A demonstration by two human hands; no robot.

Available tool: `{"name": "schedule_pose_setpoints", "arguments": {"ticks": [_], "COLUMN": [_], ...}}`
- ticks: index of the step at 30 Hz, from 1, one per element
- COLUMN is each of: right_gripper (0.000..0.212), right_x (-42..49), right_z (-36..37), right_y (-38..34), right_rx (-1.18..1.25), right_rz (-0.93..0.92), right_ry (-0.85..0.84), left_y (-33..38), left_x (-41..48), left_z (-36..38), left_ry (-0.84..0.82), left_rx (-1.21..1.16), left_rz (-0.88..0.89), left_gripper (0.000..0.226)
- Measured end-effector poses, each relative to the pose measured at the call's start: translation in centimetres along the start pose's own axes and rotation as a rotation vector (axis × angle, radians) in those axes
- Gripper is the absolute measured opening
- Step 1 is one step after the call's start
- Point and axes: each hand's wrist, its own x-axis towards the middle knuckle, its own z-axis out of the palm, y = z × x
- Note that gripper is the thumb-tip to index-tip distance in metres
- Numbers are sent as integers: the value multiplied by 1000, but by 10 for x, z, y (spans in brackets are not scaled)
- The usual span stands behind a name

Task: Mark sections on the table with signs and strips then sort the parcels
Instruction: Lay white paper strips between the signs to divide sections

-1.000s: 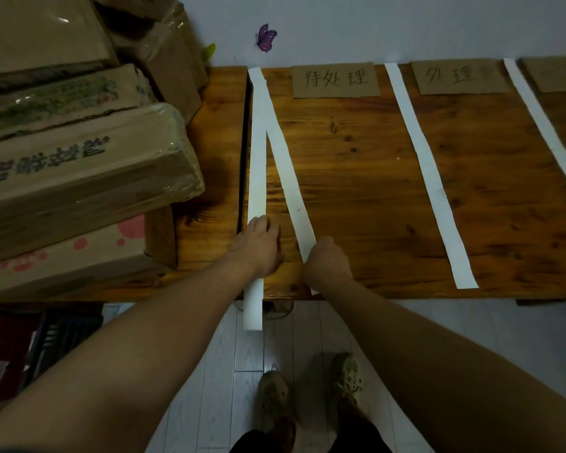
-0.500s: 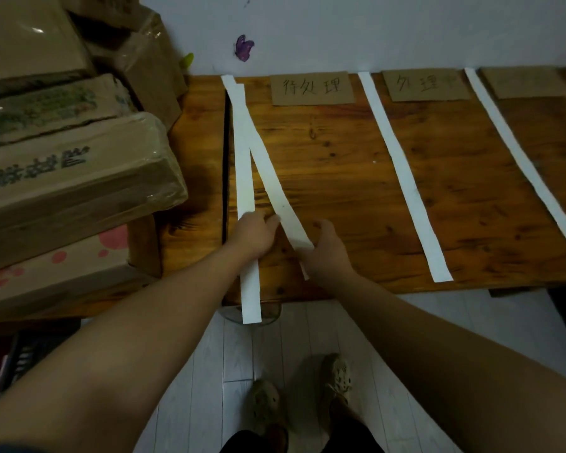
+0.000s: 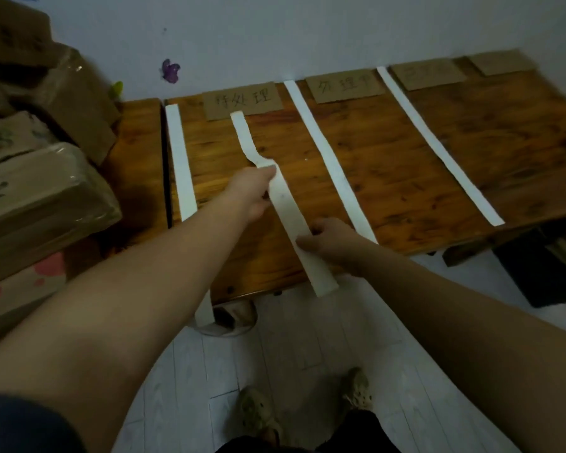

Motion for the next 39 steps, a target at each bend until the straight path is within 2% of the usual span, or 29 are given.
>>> {"name": "schedule_pose_setpoints", "arguments": {"ticks": [2,3,5,8,9,11,14,16,19,22,26,29,33,36,39], "right_gripper": [42,44,46,25,15,15,14,29,14,9,28,30,35,31,32], "right_x": [-5,-6,-8,-9,-9,-11,-16,-16,-12,2,28,52,80,99,118], "right_z": [-21,-33,-63,-118,-138,-177,-233,-268,-313,-349,-392,-428,-480,-514,-546], "right_y": [19,26,37,53,62,88,118,126,134,153,176,185,185,190,205], "right_rx": [-63,-47,79,134,90,-13,-79,-25,30,1,-35,-19,69,82,27], "right_rz": [57,59,8,-99,-114,-101,-78,-119,-181,-149,-37,26,34,7,3], "right_ry": [-85,-70,60,225,226,177,141,217,333,313,290,305,367,432,420], "left_y": [11,15,20,27,32,44,58,60,61,77,114,141,171,181,180], "left_x": [2,1,-7,-22,-25,-28,-22,-21,-17,-1,42,77,107,126,154], "left_z": [23,39,82,151,174,216,274,312,367,411,457,495,547,586,619], "left_ry": [33,25,-41,-149,-164,-157,-139,-161,-231,-260,-283,-320,-410,-435,-373], "left_rx": [-9,11,73,130,122,85,14,40,79,61,36,59,92,160,310], "left_rz": [68,92,117,151,167,202,233,231,218,239,279,306,285,287,316], "left_gripper": [28,29,26,6,7,6,17,25,37,34,23,38,46,42,36]}}
